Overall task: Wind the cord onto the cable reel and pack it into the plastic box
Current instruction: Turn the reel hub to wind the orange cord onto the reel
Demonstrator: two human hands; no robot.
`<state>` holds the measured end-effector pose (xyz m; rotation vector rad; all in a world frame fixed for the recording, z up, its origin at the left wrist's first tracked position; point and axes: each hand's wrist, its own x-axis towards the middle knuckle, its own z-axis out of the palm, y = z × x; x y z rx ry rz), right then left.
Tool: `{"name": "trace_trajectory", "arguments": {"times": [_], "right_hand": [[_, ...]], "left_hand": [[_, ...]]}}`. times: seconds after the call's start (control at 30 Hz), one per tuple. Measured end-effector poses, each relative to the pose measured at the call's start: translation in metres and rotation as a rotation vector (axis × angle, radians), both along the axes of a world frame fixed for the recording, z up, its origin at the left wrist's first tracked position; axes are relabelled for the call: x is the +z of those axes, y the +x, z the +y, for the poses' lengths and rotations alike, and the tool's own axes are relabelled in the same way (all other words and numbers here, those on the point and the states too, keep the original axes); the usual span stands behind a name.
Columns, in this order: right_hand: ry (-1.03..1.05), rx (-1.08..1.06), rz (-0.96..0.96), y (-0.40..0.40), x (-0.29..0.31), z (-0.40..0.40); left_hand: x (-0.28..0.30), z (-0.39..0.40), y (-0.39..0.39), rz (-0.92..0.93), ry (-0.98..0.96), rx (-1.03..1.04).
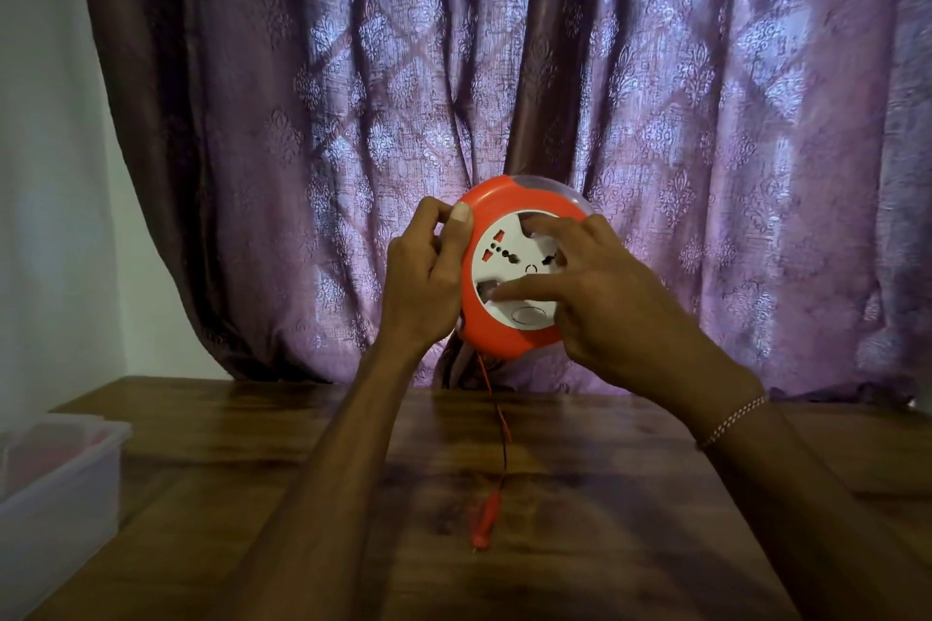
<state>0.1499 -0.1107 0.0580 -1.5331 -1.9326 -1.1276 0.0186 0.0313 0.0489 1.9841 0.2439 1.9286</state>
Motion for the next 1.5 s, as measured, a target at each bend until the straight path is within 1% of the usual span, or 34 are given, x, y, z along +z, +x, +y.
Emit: {"name": "trace_trajectory", "arguments": {"times": [0.1,0.27,0.4,0.57,0.63,0.7,0.8,0.87,0.93,0.97,1.0,1.07,1.27,1.4,1.5], "right_hand": [[0.025,-0.113,-0.024,-0.005,-0.001,-0.001],[0.102,-0.174,-0.034,-0.009,-0.002,-0.002],[0.135,-0.131,0.103,-0.010,-0.007,0.002],[0.247,-0.089,0.279,-0.009,-0.009,0.007],[0.273,-0.066,0.304,-0.010,-0.007,0.007],[0.288,-0.077,0.283,-0.010,-0.006,0.006],[0.328,-0.109,0.179,-0.007,-0.006,0.005],[0.345,-0.014,0.151,-0.005,-0.004,0.003],[0.287,0.108,0.083,-0.001,-0.001,0.001],[0.233,0.129,0.030,0.001,0.001,0.001],[0.171,0.115,-0.025,0.003,0.001,0.001],[0.086,0.017,-0.100,0.003,0.002,0.003],[0.116,-0.159,-0.175,-0.002,0.002,-0.001],[0.132,-0.241,-0.160,-0.004,0.000,-0.001],[0.157,-0.272,-0.094,-0.008,-0.001,-0.001]], "left_hand": [[0.000,0.001,0.001,0.007,0.009,-0.004],[0.000,0.002,0.002,0.020,0.018,0.008],[-0.001,0.002,0.002,0.049,0.029,0.023],[0.000,0.001,0.001,0.023,0.015,-0.003],[0.000,0.000,0.001,0.026,0.019,-0.008],[0.001,-0.001,0.001,0.029,0.017,-0.003],[0.000,-0.001,0.001,0.022,0.010,-0.003],[0.000,0.000,0.000,0.021,0.000,-0.010],[0.001,0.001,0.000,0.020,-0.007,-0.015],[0.001,0.002,-0.001,0.019,-0.006,-0.012],[0.001,0.002,-0.001,0.017,-0.002,-0.009],[0.001,0.003,-0.001,0.018,0.012,-0.012],[0.000,0.001,-0.002,0.046,0.025,-0.024],[0.001,0.001,0.000,0.051,0.028,-0.003],[0.000,0.003,-0.001,0.028,0.014,-0.031]]}}
